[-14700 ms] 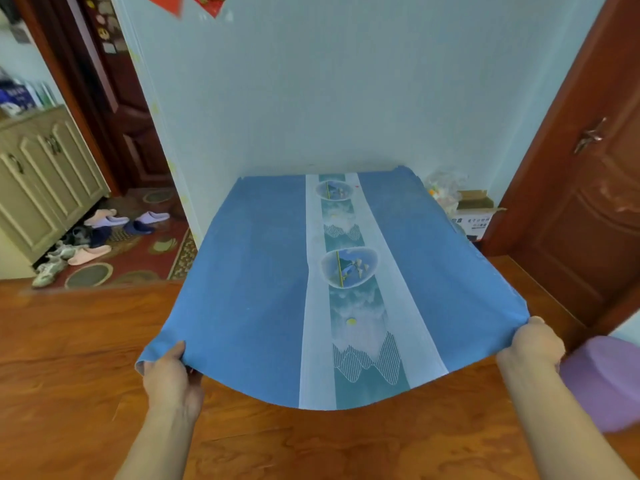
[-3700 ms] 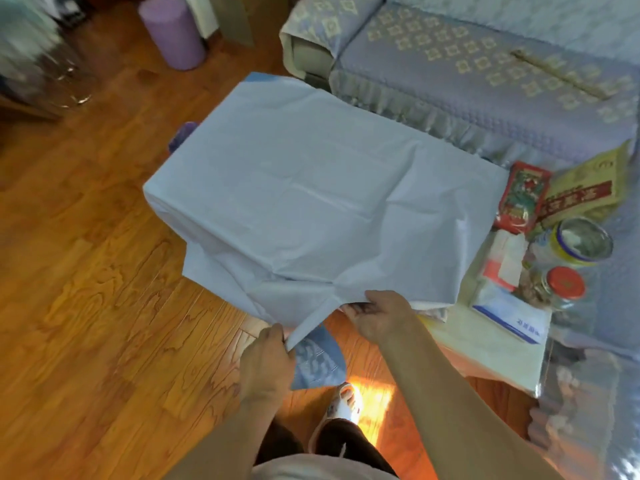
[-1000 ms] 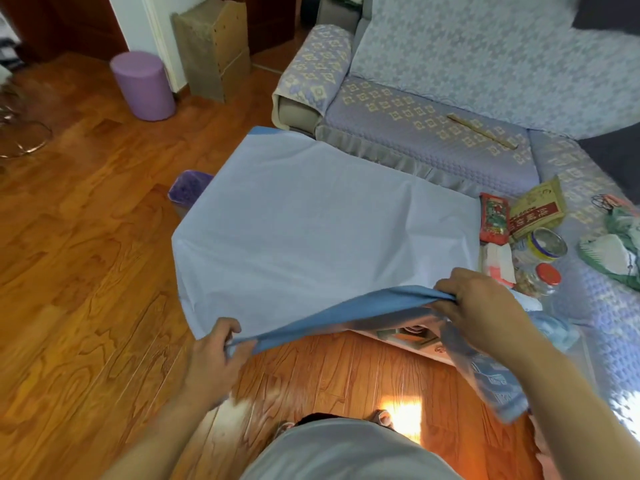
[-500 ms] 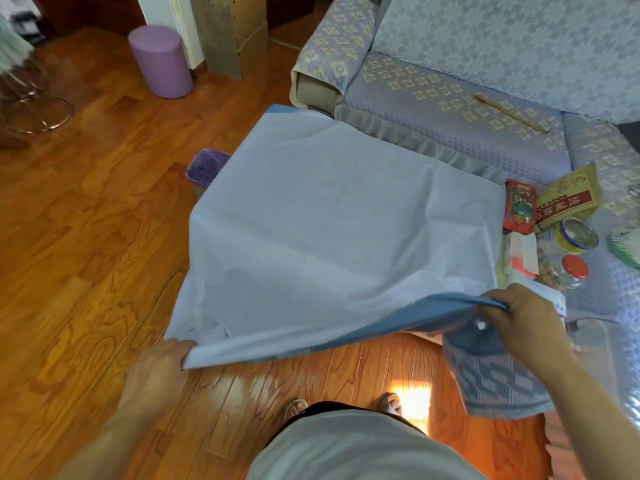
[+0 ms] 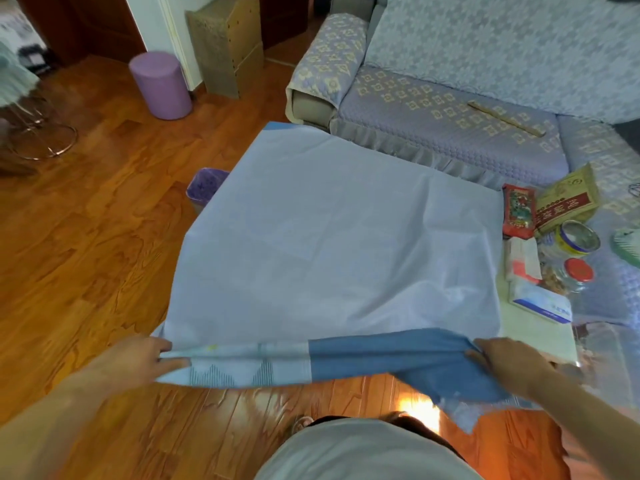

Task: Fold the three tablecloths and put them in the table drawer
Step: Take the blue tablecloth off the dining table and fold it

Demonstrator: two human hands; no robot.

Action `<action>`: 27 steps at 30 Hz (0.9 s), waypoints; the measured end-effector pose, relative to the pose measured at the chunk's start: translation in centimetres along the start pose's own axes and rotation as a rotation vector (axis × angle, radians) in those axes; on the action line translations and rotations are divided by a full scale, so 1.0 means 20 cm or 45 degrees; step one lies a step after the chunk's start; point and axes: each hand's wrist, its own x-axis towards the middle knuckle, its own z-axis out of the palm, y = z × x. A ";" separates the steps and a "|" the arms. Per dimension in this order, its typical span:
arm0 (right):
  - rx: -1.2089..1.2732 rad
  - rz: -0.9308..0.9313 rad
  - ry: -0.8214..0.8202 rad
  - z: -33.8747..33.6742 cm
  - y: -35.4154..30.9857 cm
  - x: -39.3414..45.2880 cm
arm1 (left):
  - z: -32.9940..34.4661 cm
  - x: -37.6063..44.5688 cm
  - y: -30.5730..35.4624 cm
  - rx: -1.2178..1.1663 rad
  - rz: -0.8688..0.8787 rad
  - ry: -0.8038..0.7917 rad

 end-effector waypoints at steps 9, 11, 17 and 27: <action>0.046 0.150 -0.013 -0.17 0.13 0.30 | -0.73 0.46 0.17 -0.382 0.067 0.076; 0.010 0.181 0.066 -0.28 0.21 0.44 | -0.97 0.63 0.31 -0.365 0.081 0.255; -0.008 0.454 0.453 -0.81 0.69 1.08 | -1.98 1.26 1.04 -0.157 0.168 0.911; -0.028 0.587 0.478 -1.08 1.21 2.53 | -1.95 2.32 2.08 -0.039 0.063 0.761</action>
